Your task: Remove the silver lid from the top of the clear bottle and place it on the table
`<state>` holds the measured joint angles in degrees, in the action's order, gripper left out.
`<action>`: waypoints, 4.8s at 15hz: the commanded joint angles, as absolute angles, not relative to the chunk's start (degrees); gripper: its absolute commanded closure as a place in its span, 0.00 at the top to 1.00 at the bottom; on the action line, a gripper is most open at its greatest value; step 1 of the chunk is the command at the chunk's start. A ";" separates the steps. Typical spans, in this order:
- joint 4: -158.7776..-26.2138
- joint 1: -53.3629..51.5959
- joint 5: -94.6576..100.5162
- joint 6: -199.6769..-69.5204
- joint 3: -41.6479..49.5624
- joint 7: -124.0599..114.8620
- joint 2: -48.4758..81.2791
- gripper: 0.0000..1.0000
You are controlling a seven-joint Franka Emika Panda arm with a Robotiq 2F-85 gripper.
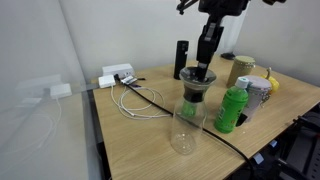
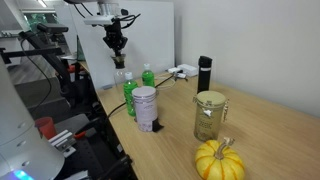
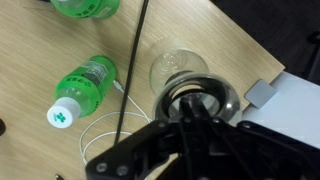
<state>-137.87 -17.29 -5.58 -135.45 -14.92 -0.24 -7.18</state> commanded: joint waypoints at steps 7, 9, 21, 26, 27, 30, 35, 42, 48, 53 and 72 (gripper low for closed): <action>-138.56 -17.28 -7.02 -136.38 -15.27 0.67 -6.79 0.31; -138.29 -17.27 -7.06 -136.59 -15.25 0.99 -6.53 0.17; -136.21 -17.25 -6.13 -137.47 -15.59 1.79 -4.39 0.42; -135.42 -17.17 -6.06 -137.54 -15.64 2.01 -2.98 0.50; -135.32 -17.16 -6.03 -137.52 -15.64 2.00 -2.99 0.31; -135.24 -17.08 -6.16 -137.22 -15.55 1.89 -3.19 0.13; -134.97 -17.04 -6.31 -136.92 -15.48 1.87 -3.12 0.00; -134.60 -16.93 -6.34 -136.32 -15.36 1.79 -3.71 0.01; -133.34 -16.49 -5.45 -135.70 -14.80 0.91 -4.70 0.01; -132.81 -15.86 -4.29 -136.03 -14.27 0.12 -5.32 0.01; -138.75 -5.93 4.35 -144.10 -7.47 -4.06 -11.24 0.01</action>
<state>-135.98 -7.04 3.34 -141.16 -7.88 -2.07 -11.03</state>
